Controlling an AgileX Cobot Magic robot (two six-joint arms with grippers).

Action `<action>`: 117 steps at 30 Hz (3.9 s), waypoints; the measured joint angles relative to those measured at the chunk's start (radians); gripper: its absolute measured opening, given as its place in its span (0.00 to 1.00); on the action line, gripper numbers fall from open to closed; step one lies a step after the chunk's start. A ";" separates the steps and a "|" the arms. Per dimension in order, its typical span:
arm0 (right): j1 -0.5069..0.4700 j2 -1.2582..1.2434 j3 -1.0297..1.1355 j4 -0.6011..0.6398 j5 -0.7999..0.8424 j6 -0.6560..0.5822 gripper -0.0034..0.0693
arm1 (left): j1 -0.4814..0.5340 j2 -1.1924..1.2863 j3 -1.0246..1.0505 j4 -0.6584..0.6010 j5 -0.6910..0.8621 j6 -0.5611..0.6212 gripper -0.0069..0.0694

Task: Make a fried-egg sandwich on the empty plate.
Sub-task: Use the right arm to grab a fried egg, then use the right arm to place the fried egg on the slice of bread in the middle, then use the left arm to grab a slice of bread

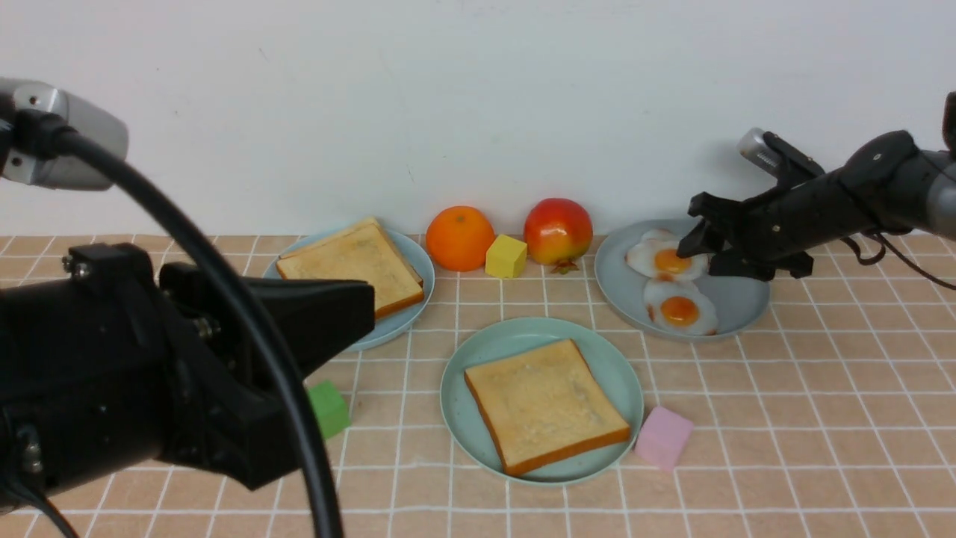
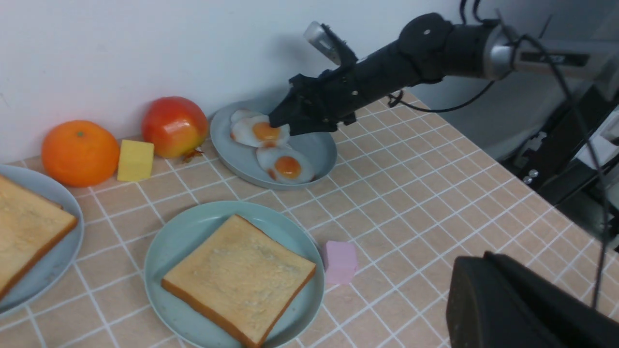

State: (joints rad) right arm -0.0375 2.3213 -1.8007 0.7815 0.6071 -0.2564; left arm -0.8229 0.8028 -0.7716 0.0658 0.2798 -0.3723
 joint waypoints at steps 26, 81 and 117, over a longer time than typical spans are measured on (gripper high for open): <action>-0.013 -0.005 -0.015 0.082 0.029 -0.019 0.20 | 0.000 0.000 0.000 -0.043 0.006 -0.001 0.07; 0.285 -0.426 0.570 0.257 0.074 -0.320 0.60 | 0.000 0.025 0.000 0.171 0.303 -0.003 0.08; 0.200 -1.335 0.760 -0.279 0.384 -0.093 0.04 | 0.509 1.164 -0.724 -0.011 0.357 0.652 0.42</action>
State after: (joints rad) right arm 0.1626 0.9864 -1.0407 0.5023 0.9906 -0.3498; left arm -0.3140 1.9666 -1.4955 0.0549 0.6371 0.2799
